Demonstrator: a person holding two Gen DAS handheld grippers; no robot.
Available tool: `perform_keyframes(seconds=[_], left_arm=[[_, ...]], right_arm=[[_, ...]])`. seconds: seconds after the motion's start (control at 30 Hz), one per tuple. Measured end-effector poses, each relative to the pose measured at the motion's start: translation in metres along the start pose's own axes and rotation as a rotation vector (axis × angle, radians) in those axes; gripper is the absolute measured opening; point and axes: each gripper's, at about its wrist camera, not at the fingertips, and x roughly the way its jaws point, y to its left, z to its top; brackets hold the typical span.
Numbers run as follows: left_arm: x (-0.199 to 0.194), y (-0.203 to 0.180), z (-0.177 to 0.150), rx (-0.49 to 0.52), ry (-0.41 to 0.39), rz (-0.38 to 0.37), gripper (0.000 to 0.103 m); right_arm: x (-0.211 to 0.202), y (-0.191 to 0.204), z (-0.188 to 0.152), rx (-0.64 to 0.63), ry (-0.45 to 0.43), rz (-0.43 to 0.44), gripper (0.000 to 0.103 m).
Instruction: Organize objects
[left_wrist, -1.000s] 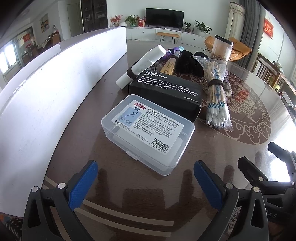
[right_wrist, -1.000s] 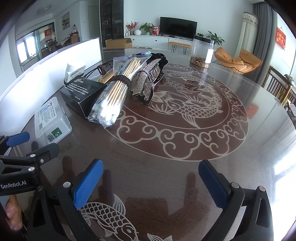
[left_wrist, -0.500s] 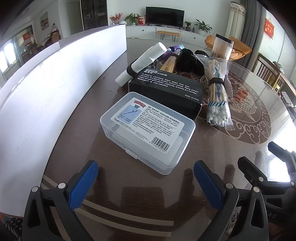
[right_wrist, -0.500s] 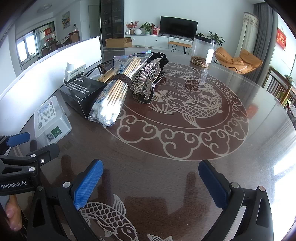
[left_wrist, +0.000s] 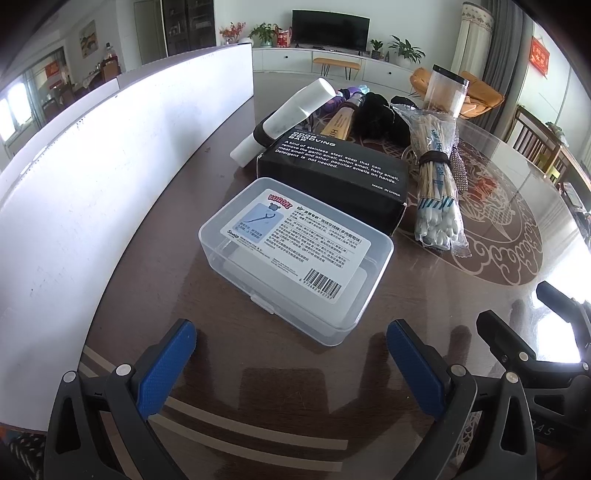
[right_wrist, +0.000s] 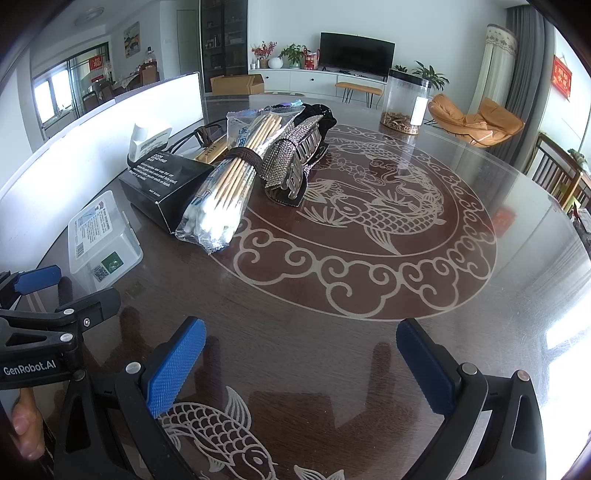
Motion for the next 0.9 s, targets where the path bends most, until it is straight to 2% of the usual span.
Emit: perform_keyframes(seconds=[0.9], left_arm=[[0.0012, -0.0042, -0.0010, 0.020, 0.005, 0.022, 0.103]], right_arm=[[0.0006, 0.0008, 0.0003, 0.000, 0.002, -0.002, 0.103]])
